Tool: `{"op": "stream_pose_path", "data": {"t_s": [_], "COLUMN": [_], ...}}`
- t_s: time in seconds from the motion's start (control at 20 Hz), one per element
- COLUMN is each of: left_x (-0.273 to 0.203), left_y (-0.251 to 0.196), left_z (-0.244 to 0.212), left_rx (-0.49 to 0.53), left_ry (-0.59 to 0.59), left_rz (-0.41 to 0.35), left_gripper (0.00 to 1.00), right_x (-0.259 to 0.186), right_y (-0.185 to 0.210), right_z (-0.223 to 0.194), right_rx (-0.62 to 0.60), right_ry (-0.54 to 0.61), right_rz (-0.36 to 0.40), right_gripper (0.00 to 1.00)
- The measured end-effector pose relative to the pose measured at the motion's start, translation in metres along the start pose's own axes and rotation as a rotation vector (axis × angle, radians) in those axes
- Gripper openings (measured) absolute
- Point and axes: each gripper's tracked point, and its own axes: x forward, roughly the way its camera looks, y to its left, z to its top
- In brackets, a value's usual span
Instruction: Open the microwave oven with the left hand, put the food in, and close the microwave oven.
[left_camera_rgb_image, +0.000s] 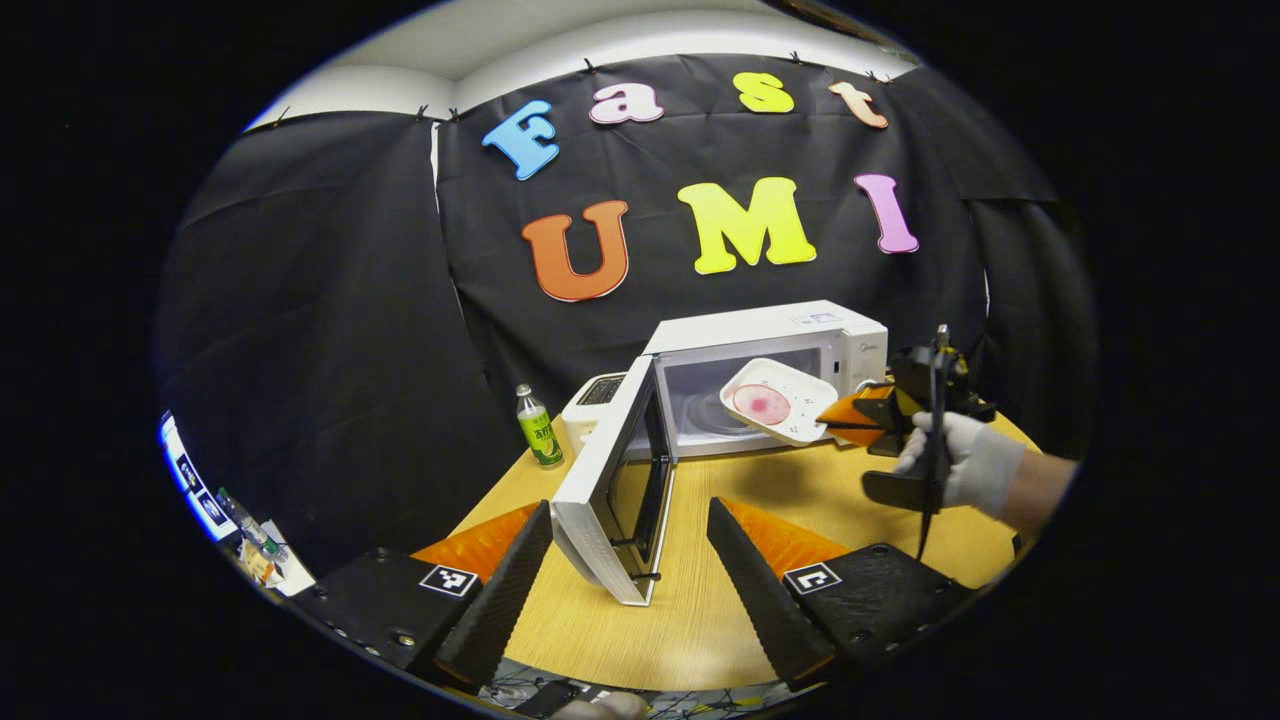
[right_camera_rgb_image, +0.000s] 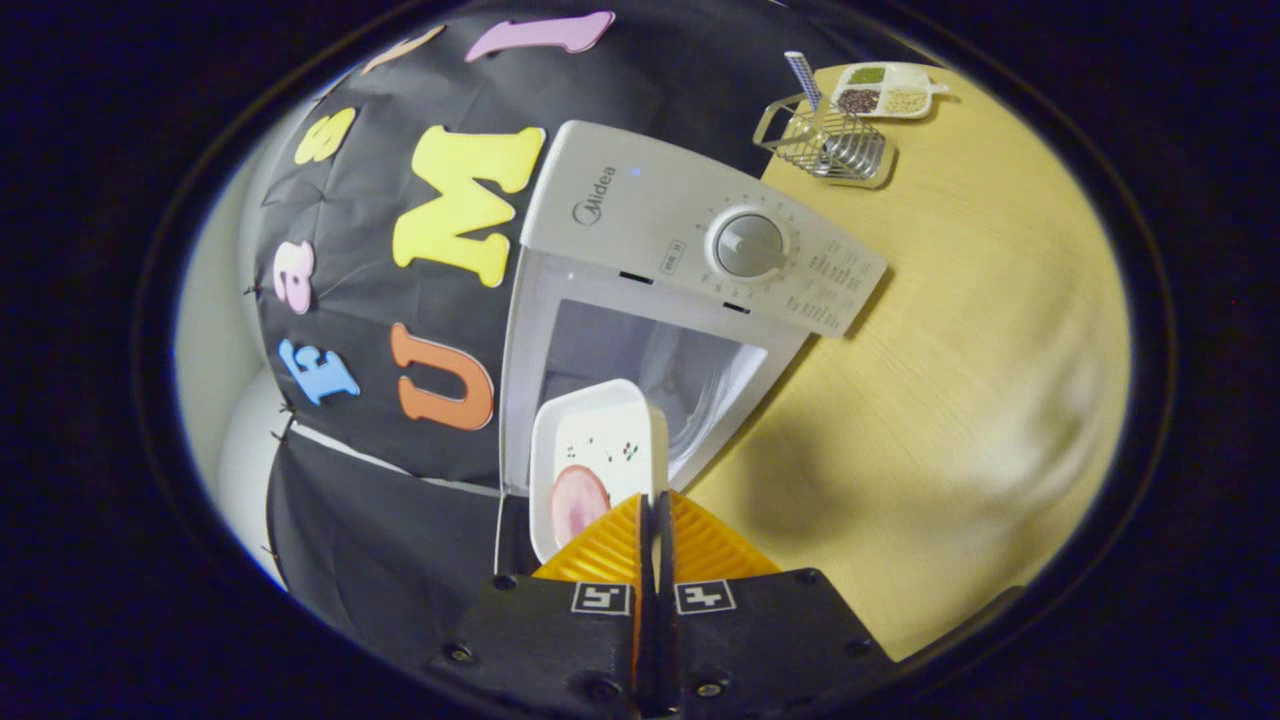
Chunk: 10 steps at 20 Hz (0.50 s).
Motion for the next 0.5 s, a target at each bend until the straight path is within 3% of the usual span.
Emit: {"op": "stream_pose_path", "data": {"t_s": [0.15, 0.3, 0.5], "left_x": [0.0, 0.002, 0.003], "left_y": [0.005, 0.01, 0.016], "left_z": [-0.004, -0.017, -0.022], "left_rx": [0.021, 0.036, 0.032], "left_ry": [-0.019, 0.0, 0.007], "left_rz": [0.001, 0.006, 0.022], "left_gripper": [0.95, 0.95, 0.95], "right_x": [0.033, 0.062, 0.098], "right_y": [-0.011, -0.004, -0.01], "right_z": [-0.006, -0.015, -0.007], "right_rx": [0.048, 0.073, 0.098], "right_ry": [-0.101, -0.155, -0.239], "right_rz": [-0.039, -0.024, -0.081], "right_gripper": [0.03, 0.03, 0.03]}}
